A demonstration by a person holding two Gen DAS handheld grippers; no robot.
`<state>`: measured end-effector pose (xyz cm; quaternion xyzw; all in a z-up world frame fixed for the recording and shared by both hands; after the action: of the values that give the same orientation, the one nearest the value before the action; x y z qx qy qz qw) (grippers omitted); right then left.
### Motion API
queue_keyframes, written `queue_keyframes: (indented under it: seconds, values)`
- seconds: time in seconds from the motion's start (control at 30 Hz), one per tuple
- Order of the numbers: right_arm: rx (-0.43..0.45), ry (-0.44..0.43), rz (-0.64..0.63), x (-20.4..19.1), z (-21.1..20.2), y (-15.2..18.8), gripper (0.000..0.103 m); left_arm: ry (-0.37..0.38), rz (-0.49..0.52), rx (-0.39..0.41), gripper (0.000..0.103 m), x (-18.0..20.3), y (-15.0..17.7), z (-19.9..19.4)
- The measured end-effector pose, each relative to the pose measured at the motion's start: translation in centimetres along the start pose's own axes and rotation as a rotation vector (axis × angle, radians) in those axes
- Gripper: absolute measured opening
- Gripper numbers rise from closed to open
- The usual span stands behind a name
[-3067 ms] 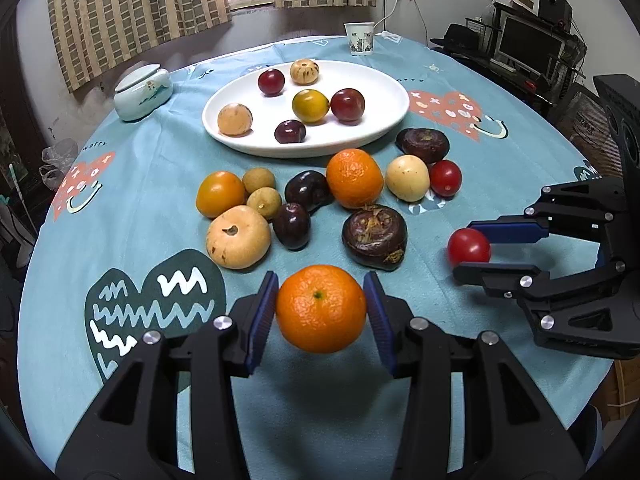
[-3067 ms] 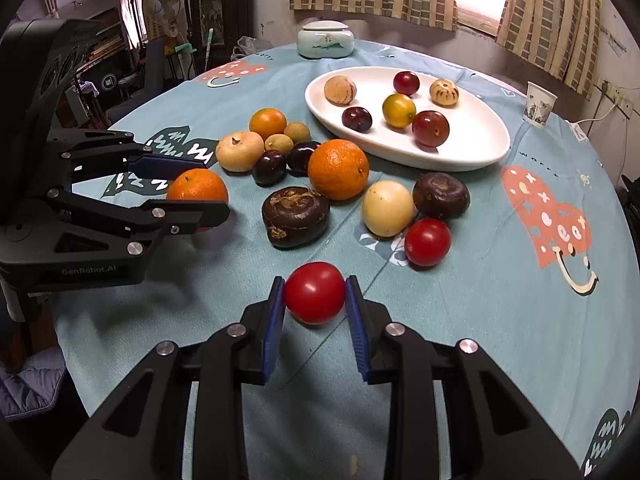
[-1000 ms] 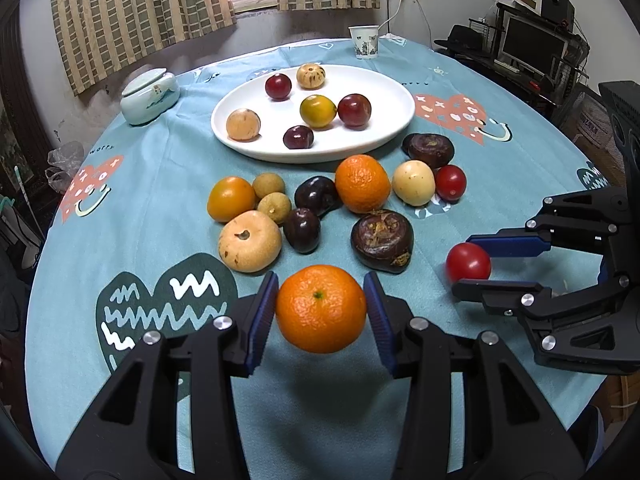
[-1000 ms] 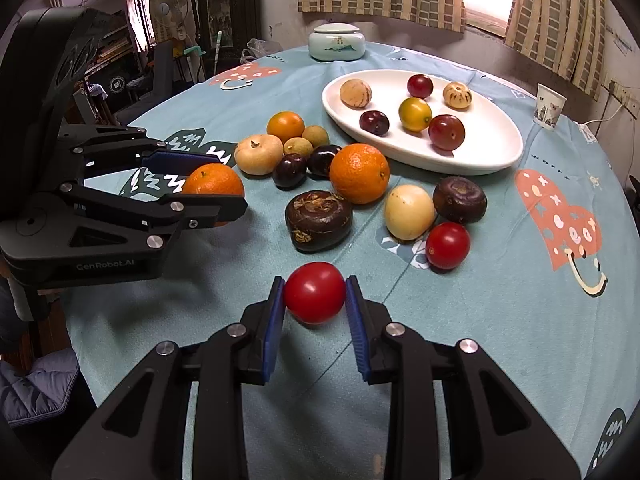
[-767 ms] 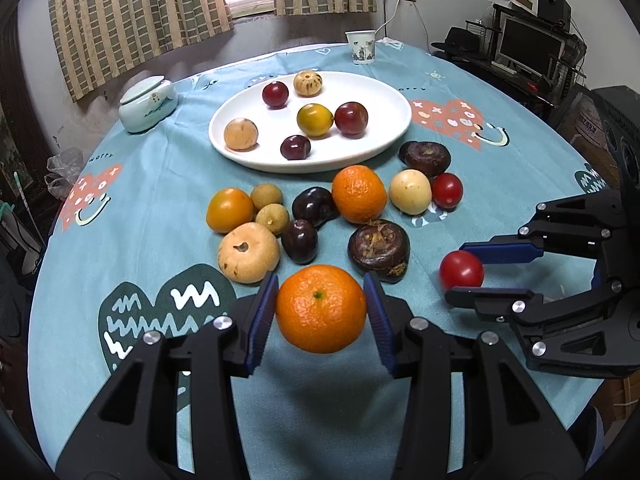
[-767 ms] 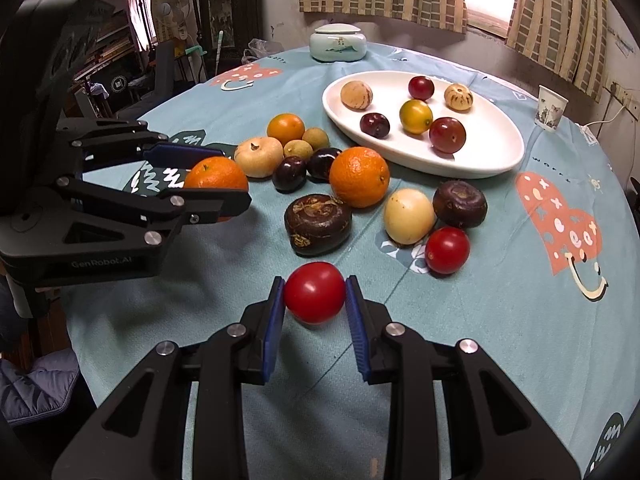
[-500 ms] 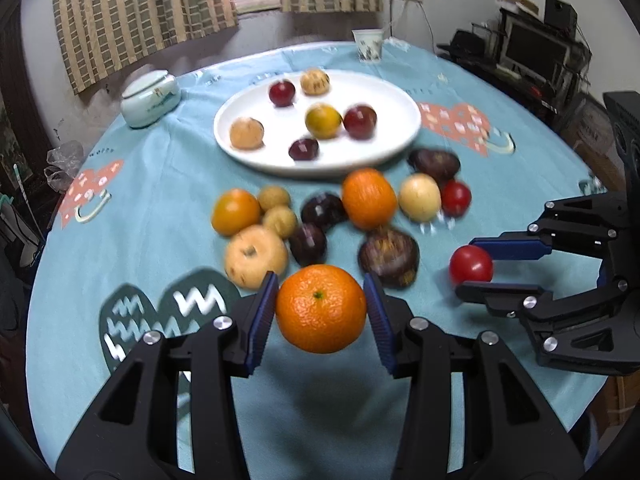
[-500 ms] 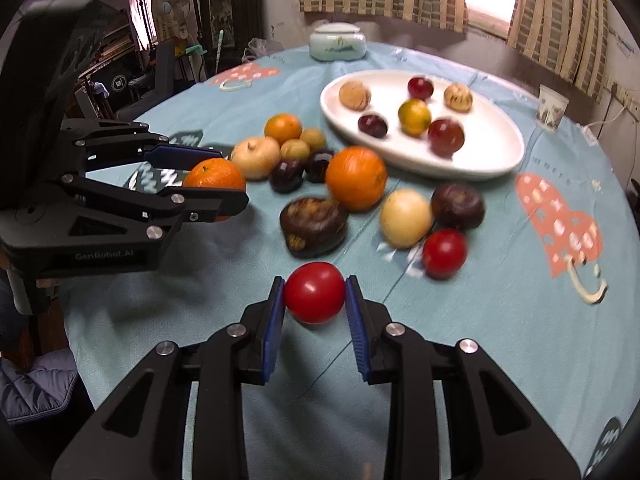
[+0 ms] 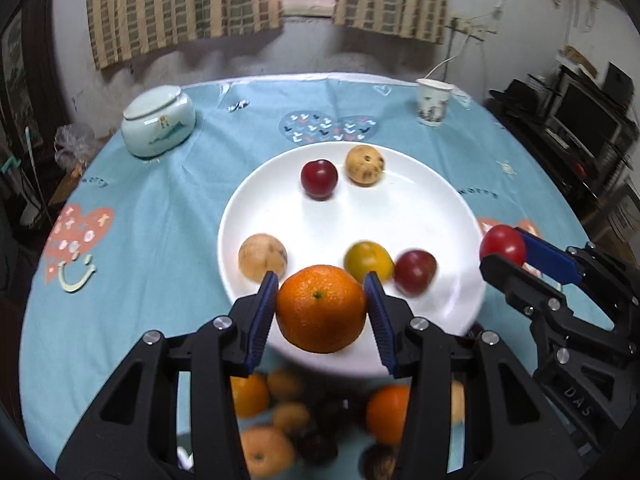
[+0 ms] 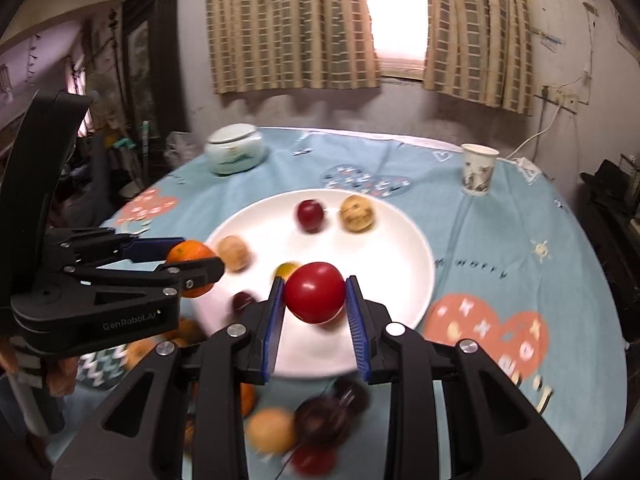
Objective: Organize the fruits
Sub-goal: 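Carry the mandarin and tomato over the white plate and open both grippers, then withdraw both grippers from the plate back to the fruit pile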
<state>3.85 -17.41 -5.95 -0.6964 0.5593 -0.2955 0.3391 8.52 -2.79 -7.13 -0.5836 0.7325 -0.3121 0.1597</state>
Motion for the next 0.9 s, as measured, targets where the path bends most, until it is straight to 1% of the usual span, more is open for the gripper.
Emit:
queue_keyframes:
  seconds: [0.13,0.2,0.23,0.27,0.33,0.4,0.43,0.47,0.5,0.53,0.57,0.6,0.67,0.73,0.83,0.87,0.9]
  values:
    - [-0.029,0.022,0.017,0.9,2.7,-0.8,0.031,-0.010,-0.029,-0.032,0.046,-0.6,-0.8,2.6]
    - [-0.065,0.046,0.036,1.5,4.3,-0.8,0.031,-0.013,-0.036,-0.031,0.046,-0.8,-0.9,3.2]
    - [-0.077,0.053,0.048,1.6,4.8,-0.8,0.032,-0.012,-0.034,-0.020,0.051,-0.9,-0.9,3.3]
    - [-0.095,0.060,0.068,1.9,5.6,-0.8,0.032,-0.011,-0.033,-0.005,0.062,-0.8,-1.0,3.2]
    - [-0.125,0.059,0.097,2.3,6.7,-0.5,0.032,-0.004,-0.027,0.019,0.073,-0.7,-1.1,2.8]
    - [-0.138,0.058,0.117,2.4,7.3,-0.2,0.032,0.003,-0.019,0.049,0.073,-0.4,-1.0,2.1]
    - [-0.137,0.053,0.132,2.6,7.5,-0.1,0.032,0.001,-0.012,0.057,0.075,-0.2,-1.0,1.8]
    - [-0.132,0.044,0.157,2.8,7.5,0.0,0.032,-0.005,-0.006,0.068,0.076,-0.1,-0.9,1.3]
    - [-0.122,0.033,0.175,3.0,7.4,-0.1,0.035,-0.011,-0.010,0.075,0.076,-0.1,-0.8,0.8]
    - [-0.105,0.022,0.193,3.2,7.1,-0.1,0.052,-0.009,-0.014,0.080,0.076,-0.2,-0.7,0.4]
    - [-0.088,0.020,0.211,3.3,6.9,-0.2,0.065,0.000,-0.015,0.086,0.076,-0.2,-0.4,-0.3]
    - [-0.064,0.016,0.224,3.3,6.5,-0.3,0.073,0.001,-0.012,0.089,0.076,-0.3,-0.2,-0.7]
    - [-0.030,0.027,0.204,2.9,5.6,-0.5,0.073,-0.015,0.011,0.103,0.076,-0.6,0.8,-2.3]
    - [0.010,0.030,0.179,2.6,4.2,-0.5,0.073,-0.006,0.034,0.130,0.076,-1.0,1.8,-4.0]
    - [0.077,-0.032,0.166,2.2,1.3,0.6,0.073,0.050,0.034,0.187,0.077,-2.4,3.5,-6.4]
    - [0.088,-0.054,0.154,2.1,0.4,1.1,0.073,0.073,0.025,0.188,0.078,-3.0,4.1,-6.7]
    - [0.082,-0.063,0.137,1.9,-0.2,1.4,0.073,0.083,0.018,0.167,0.078,-3.4,4.6,-6.7]
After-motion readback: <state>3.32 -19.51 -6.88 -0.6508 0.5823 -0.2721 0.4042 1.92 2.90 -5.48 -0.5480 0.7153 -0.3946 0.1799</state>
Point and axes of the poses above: each gripper's, at about its wrist camera, not at the fingertips, and z roughly the way its jaws point, x to its right, y to its underside, the point moved 1 cm from there along z, roughly the way its jaws point, and after that the axes turned 6 degrees about y, right-handed, at the moved point
